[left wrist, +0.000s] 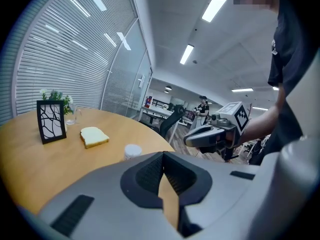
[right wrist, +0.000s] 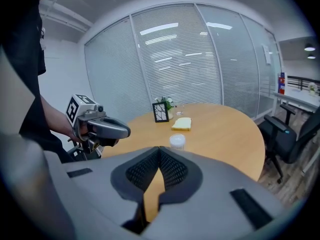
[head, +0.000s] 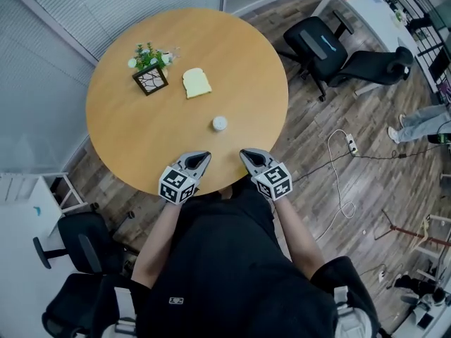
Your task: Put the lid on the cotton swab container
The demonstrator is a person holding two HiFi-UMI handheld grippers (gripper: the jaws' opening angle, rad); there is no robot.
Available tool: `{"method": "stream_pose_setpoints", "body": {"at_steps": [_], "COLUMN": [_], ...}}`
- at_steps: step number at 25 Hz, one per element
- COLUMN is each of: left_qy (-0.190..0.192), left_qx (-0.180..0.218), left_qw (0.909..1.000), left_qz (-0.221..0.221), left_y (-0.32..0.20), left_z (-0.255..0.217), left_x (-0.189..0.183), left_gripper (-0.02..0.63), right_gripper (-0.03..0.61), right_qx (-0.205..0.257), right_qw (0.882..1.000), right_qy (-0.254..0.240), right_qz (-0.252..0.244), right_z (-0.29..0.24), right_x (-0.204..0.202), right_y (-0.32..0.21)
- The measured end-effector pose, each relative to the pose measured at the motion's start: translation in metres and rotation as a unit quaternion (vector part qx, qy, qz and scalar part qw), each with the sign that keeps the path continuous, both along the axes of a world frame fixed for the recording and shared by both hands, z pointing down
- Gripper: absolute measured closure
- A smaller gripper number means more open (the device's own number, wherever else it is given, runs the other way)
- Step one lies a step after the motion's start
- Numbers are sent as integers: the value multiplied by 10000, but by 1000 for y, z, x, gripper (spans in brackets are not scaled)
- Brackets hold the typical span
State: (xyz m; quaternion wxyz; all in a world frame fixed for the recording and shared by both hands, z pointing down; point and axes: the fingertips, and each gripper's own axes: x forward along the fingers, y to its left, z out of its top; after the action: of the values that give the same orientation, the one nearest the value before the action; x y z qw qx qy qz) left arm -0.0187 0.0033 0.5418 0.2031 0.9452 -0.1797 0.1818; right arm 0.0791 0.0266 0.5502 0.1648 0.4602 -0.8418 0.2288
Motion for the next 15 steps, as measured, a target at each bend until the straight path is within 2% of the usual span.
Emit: {"method": "stream_pose_setpoints", "body": {"at_steps": [15], "left_qy": [77], "left_qx": [-6], "left_qw": [10000], "left_qz": [20], "left_y": [2], "left_z": [-2], "left_x": [-4], "left_gripper": [607], "right_gripper": [574], "right_qx": [-12], "right_qw": [10000], "right_qy": [34], "right_qz": [73], "right_z": [0], "right_x": [-1], "right_y": [3]}}
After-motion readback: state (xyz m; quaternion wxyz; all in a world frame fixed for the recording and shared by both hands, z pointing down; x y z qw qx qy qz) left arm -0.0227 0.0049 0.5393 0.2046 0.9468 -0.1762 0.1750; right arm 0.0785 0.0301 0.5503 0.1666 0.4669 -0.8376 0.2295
